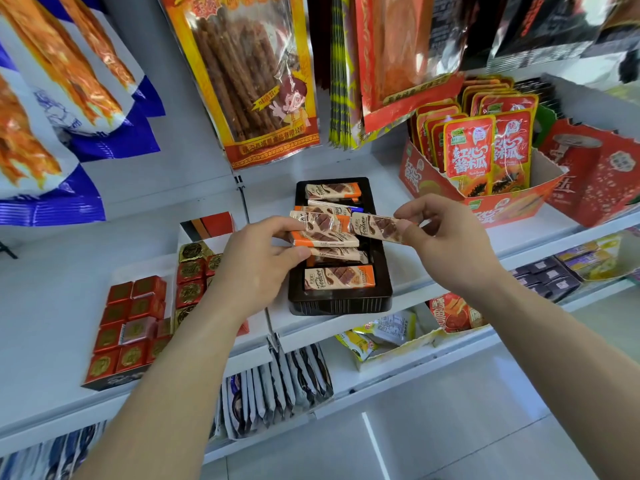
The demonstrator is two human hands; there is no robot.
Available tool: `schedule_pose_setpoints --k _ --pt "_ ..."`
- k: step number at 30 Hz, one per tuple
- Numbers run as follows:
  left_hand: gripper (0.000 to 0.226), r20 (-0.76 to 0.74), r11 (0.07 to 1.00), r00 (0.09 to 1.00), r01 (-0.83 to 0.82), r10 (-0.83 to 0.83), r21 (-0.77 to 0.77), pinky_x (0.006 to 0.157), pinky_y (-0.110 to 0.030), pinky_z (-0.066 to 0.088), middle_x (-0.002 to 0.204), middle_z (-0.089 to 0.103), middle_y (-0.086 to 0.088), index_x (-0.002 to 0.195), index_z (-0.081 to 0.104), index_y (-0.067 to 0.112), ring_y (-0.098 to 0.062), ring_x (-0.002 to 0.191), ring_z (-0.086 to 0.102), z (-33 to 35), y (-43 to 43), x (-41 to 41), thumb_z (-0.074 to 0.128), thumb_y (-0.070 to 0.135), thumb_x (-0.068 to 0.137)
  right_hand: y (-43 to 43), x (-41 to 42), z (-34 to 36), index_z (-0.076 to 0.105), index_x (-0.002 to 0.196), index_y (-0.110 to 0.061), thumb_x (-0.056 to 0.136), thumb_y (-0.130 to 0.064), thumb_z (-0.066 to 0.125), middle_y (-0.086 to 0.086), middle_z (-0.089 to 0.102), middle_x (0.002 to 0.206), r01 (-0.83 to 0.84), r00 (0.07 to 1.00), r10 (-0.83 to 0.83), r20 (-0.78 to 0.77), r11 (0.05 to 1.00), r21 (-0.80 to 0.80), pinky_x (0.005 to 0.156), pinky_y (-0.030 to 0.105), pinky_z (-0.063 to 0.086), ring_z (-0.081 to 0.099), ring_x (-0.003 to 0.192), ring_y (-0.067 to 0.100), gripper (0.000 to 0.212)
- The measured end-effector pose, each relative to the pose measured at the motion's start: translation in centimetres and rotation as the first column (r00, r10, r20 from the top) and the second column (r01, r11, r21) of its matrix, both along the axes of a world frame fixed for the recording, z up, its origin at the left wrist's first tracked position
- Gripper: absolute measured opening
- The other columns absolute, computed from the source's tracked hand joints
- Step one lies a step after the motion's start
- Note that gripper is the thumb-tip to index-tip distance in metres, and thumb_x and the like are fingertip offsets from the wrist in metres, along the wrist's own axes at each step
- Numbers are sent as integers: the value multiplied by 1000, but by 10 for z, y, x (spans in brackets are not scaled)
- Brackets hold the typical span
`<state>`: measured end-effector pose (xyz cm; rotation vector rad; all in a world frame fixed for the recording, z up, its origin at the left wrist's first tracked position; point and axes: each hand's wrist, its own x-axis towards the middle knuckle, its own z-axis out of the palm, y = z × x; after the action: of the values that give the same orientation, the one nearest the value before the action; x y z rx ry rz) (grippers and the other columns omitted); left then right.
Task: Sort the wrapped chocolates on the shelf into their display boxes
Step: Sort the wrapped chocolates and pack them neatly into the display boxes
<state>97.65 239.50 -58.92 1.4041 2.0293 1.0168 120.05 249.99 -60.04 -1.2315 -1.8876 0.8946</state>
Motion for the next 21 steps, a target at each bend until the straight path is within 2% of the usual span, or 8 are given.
schedule_pose_setpoints --k 2,5,9,11,12,15,17,21 --pt "29 -2 1000 1000 19 -19 18 75 -23 57 108 70 6 113 67 28 -4 84 70 1 -1 1 73 16 87 0 0 0 68 95 -26 93 -21 64 -7 65 88 1 1000 -1 19 1000 15 58 23 41 57 67 13 6" --pt "31 -147 1000 989 4 1 30 80 -26 50 108 68 9 115 69 30 -7 93 63 1 0 -1 74 22 86 -1 0 1 68 96 -26 94 -21 64 -8 65 89 -2 1000 1 24 1000 28 55 18 40 56 70 12 7" --pt "37 -243 996 968 55 -70 -68 93 -34 46 118 65 8 124 64 40 -14 106 53 -7 0 5 70 27 90 -1 2 3 67 96 -26 94 -20 63 -7 65 90 9 1000 -10 8 999 44 52 14 38 55 70 11 7" --pt "38 -333 993 937 82 -107 -88 93 -35 42 125 62 13 128 61 40 -15 108 48 -10 1 9 66 30 92 -2 3 3 67 95 -26 94 -20 64 -7 65 90 -5 1000 4 12 999 48 51 12 38 55 70 11 7" --pt "37 -316 994 943 80 -99 -72 92 -36 42 124 62 15 127 62 40 -15 107 49 -10 1 9 67 31 91 -2 3 4 67 95 -26 94 -19 64 -8 64 89 -15 1000 15 11 999 47 52 14 38 55 71 12 7" --pt "22 -255 997 964 75 -75 -9 86 -39 48 102 63 22 111 68 42 -13 95 53 -9 2 7 67 38 89 -3 4 6 68 96 -27 94 -20 64 -9 65 89 -37 999 37 -5 999 35 58 24 43 55 72 12 8" --pt "12 -303 997 950 79 -79 -13 81 -37 47 93 58 25 101 67 42 -13 94 52 -11 3 10 65 39 90 -3 5 6 69 96 -27 94 -20 63 -8 66 89 -43 999 43 -15 999 24 59 28 44 56 70 12 9" --pt "9 -359 999 933 41 -34 11 77 -36 46 95 59 22 90 63 42 -15 94 51 -13 7 18 69 36 87 -3 5 5 70 95 -29 95 -23 63 -10 66 89 -67 997 67 43 998 0 52 18 42 61 68 11 9"
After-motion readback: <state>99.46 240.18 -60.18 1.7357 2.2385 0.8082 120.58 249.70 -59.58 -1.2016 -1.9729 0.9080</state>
